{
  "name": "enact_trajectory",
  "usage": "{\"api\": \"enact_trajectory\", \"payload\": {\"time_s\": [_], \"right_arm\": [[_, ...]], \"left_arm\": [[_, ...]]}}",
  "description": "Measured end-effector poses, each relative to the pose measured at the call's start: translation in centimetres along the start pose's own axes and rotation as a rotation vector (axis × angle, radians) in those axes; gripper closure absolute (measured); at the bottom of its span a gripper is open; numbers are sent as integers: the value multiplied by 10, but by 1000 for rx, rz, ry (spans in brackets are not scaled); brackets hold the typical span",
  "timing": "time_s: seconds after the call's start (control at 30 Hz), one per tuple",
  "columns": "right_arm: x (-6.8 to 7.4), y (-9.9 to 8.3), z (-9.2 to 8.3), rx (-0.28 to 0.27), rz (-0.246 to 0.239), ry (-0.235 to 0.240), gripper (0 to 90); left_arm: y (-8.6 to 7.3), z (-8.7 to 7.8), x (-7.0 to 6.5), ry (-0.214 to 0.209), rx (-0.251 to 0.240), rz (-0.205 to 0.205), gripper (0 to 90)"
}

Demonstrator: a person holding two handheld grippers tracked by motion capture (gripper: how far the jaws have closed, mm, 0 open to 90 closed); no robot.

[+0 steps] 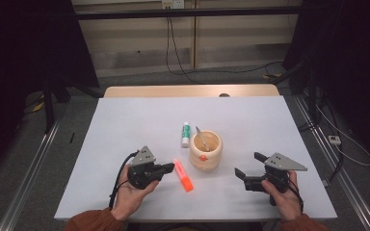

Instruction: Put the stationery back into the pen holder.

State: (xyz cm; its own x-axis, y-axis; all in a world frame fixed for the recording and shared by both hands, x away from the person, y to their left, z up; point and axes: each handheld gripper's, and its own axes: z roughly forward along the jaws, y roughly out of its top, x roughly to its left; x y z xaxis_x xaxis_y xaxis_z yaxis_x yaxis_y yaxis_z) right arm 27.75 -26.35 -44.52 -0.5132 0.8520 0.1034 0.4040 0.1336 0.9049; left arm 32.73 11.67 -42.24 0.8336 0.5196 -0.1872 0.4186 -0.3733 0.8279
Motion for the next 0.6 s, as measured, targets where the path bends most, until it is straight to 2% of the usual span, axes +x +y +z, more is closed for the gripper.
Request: {"api": "enact_trajectory", "payload": {"time_s": [0.17,0.3,0.6], "right_arm": [[0,0,0,0,-1,3,55],[-1,0,0,2,-3,4,50],[-1,0,0,2,-3,6,48]], "left_arm": [[5,12,-8,-31,16,10,900],[10,18,-11,-34,25,15,900],[13,51,-30,-90,106,49,900]]}}
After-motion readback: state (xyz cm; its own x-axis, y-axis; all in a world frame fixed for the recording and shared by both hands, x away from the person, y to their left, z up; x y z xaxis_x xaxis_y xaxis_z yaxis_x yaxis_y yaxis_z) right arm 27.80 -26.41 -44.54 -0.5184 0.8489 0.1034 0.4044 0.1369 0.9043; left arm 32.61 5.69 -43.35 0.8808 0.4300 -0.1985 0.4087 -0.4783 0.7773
